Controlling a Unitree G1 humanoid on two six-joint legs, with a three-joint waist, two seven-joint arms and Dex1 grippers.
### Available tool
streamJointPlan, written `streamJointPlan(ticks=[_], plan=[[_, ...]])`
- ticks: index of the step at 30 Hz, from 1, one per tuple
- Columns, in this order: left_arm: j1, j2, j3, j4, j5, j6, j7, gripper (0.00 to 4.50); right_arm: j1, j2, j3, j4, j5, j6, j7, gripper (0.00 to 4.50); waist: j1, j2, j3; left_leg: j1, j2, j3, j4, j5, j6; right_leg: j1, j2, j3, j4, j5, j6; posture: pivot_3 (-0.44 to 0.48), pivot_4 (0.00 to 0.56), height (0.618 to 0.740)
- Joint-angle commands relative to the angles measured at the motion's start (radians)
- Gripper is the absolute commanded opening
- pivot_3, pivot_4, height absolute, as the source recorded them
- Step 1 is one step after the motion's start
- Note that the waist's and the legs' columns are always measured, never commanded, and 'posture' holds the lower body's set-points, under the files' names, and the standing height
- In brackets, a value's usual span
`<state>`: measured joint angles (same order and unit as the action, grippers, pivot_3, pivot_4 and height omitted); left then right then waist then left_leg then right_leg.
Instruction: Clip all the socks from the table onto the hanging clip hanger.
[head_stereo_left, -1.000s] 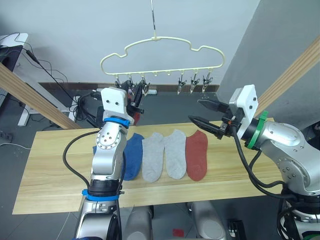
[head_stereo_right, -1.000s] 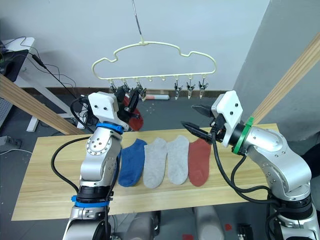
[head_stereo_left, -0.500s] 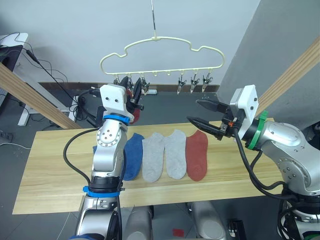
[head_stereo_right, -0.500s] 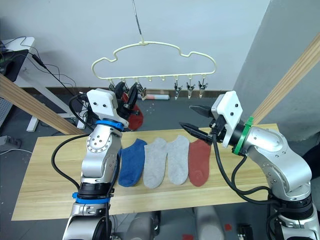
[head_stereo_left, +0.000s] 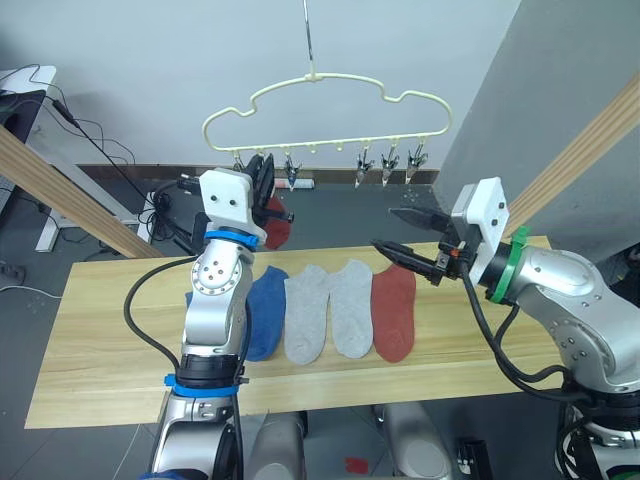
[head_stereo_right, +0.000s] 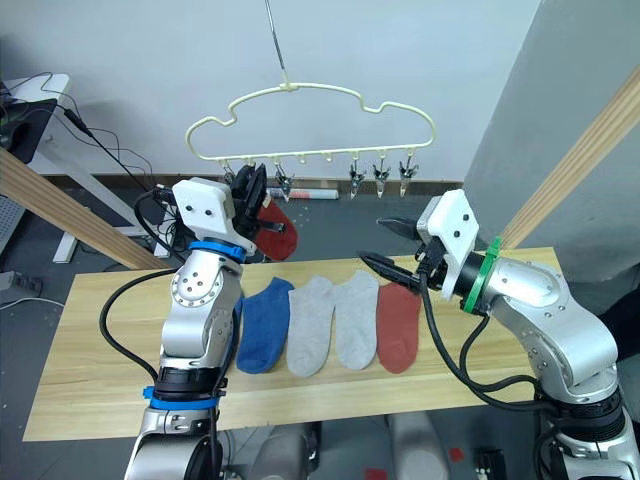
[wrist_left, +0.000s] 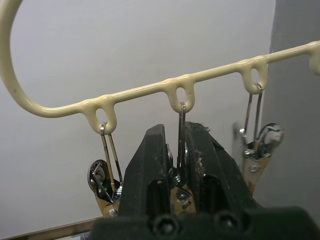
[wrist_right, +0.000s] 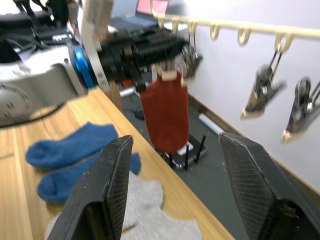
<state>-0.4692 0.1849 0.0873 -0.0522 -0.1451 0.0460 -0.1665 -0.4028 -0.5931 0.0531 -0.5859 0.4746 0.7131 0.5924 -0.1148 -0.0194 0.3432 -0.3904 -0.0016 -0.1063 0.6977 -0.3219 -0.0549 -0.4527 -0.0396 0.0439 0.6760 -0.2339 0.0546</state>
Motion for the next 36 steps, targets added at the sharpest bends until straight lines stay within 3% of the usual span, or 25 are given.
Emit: streamJointPlan(ticks=[1,5,16,22,25,36], plan=[[0.008,0.023,0.006,-0.074,-0.018,0.020,-0.028,0.19,0.050,0.028,0.077,0.083,-0.134,-0.033,-0.095,3.50,0.000,0.000,0.000,0.000,0.000,0.000,0.000,0.000,0.000,0.000,0.000,0.000,0.000,0.000,0.000,-0.218,0.354,0.740],[0.012,0.032,-0.001,-0.104,-0.042,0.055,-0.059,0.19,0.101,0.096,0.145,0.206,-0.275,-0.081,-0.207,4.50,0.000,0.000,0.000,0.000,0.000,0.000,0.000,0.000,0.000,-0.001,0.000,0.000,0.000,0.000,0.000,-0.204,0.355,0.740],[0.024,0.056,0.007,-0.152,-0.106,0.148,-0.122,0.19,0.120,0.278,0.163,0.608,-0.432,-0.312,-0.312,4.50,0.001,0.000,0.000,0.000,0.000,0.000,0.000,0.000,0.000,-0.001,0.000,0.000,0.000,0.000,0.000,-0.183,0.356,0.740],[0.026,0.072,0.013,-0.163,-0.136,0.186,-0.142,0.19,0.123,0.310,0.148,0.681,-0.426,-0.293,-0.289,4.50,0.001,0.000,0.000,0.000,0.000,0.000,0.000,0.000,0.000,-0.001,0.000,0.000,0.000,0.000,0.000,-0.175,0.353,0.740],[0.025,0.083,0.016,-0.170,-0.154,0.207,-0.157,0.19,0.126,0.326,0.147,0.690,-0.423,-0.276,-0.282,3.90,0.001,0.000,0.000,0.000,0.000,0.000,0.000,0.000,0.000,0.000,0.000,0.000,0.000,0.000,0.000,-0.169,0.350,0.740],[0.002,0.128,0.056,-0.207,-0.287,0.347,-0.226,0.19,0.130,0.332,0.142,0.675,-0.445,-0.277,-0.274,0.15,0.001,0.000,0.000,0.001,0.000,0.000,0.000,0.000,-0.001,0.000,0.000,0.000,0.001,0.000,0.000,-0.164,0.346,0.740]])
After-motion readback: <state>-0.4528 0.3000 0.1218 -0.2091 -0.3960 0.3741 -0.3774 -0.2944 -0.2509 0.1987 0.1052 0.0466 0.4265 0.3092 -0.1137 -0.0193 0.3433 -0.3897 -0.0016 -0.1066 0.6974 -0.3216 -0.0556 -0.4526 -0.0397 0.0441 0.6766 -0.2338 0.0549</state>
